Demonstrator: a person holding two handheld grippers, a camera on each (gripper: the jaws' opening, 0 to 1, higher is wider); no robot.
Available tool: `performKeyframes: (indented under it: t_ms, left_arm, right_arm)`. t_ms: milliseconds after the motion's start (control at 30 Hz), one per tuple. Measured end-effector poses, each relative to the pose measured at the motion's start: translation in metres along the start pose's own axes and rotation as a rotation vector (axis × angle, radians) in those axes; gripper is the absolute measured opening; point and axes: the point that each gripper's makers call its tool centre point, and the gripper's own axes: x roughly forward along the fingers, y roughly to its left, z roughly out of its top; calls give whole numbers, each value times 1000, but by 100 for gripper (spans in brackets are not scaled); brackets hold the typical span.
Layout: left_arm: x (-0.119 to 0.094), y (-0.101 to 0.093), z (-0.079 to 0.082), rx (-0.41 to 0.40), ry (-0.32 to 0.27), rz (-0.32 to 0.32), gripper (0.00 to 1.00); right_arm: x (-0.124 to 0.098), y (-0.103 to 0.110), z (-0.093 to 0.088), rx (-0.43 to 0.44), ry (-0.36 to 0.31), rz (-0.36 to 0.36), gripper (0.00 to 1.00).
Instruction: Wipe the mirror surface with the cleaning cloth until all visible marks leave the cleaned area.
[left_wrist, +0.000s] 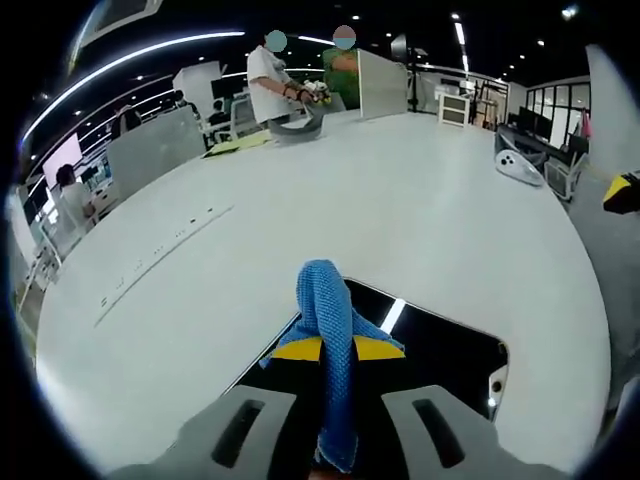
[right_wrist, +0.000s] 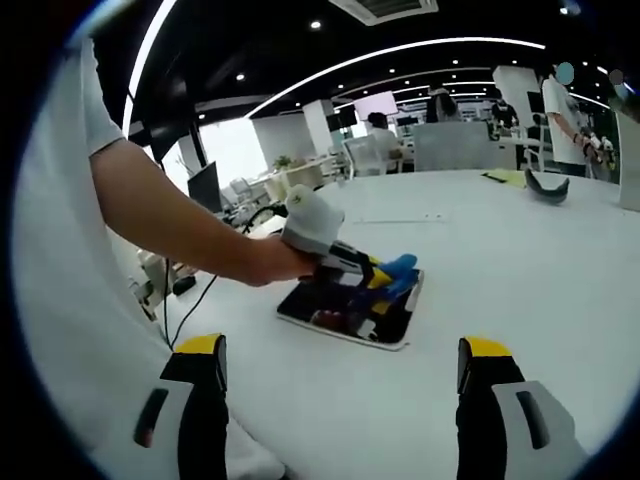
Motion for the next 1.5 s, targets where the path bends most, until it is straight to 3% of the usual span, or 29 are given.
performKeyframes:
  t_ms: [1500]
  left_arm:
    - [14,-15,12,12,-8,-26,7]
  right_arm:
    - [0,-4,-2,17,0,-1,95]
